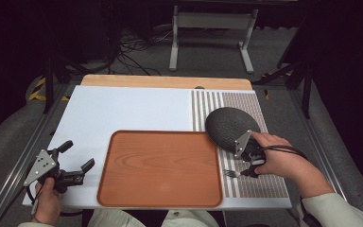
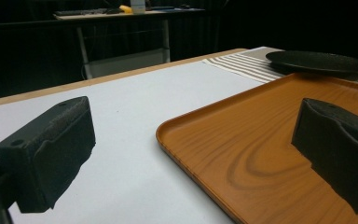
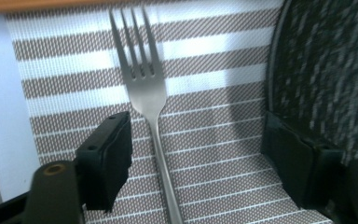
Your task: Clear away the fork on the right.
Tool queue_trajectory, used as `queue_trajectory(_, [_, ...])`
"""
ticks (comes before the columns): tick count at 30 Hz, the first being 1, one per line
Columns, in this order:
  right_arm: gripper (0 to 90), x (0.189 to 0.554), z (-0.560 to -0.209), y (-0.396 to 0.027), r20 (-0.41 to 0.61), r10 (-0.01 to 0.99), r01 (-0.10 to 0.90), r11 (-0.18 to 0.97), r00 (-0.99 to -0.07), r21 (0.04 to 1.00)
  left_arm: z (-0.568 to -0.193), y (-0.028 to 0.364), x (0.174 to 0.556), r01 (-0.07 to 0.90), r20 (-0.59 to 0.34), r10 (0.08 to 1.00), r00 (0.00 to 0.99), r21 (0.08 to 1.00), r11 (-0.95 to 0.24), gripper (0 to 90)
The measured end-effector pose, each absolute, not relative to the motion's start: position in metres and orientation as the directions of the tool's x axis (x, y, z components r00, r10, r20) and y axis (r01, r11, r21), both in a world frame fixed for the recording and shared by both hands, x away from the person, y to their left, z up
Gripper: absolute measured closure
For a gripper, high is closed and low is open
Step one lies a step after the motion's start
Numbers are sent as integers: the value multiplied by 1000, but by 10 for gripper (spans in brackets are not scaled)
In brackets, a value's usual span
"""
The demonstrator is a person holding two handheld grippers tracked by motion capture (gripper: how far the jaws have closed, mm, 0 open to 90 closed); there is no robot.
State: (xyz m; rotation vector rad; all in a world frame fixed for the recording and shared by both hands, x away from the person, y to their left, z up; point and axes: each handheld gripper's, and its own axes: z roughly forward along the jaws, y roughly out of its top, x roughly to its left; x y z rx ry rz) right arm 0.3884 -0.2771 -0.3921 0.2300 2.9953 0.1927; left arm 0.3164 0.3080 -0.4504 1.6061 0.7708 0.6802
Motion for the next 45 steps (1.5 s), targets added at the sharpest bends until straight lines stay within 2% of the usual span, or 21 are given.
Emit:
queue_trajectory(3, [314,389,-394,-276,-111,129,118,987,-985,106,-451,308,316,114,18,790,613,987,-111,0])
queue_trajectory(5, [390,389,-397,-276,-98,112,106,992,-989,67,-451,308,316,114,18,790,613,987,-111,0])
queue_trajectory(10, [471,389,-402,-275,-57,97,98,995,-994,-1,-450,308,316,115,18,789,614,987,-112,0])
queue_trajectory(16, [554,389,-408,-277,-27,78,79,996,-997,-49,-451,308,317,114,18,789,614,987,-111,0])
queue_trajectory(30, [820,389,-414,-274,13,22,20,989,-1000,-145,-450,308,316,116,16,788,615,987,-111,0])
queue_trajectory(45, [843,388,-414,-272,4,-6,-7,987,-1000,-160,-450,308,316,112,17,788,615,988,-109,0])
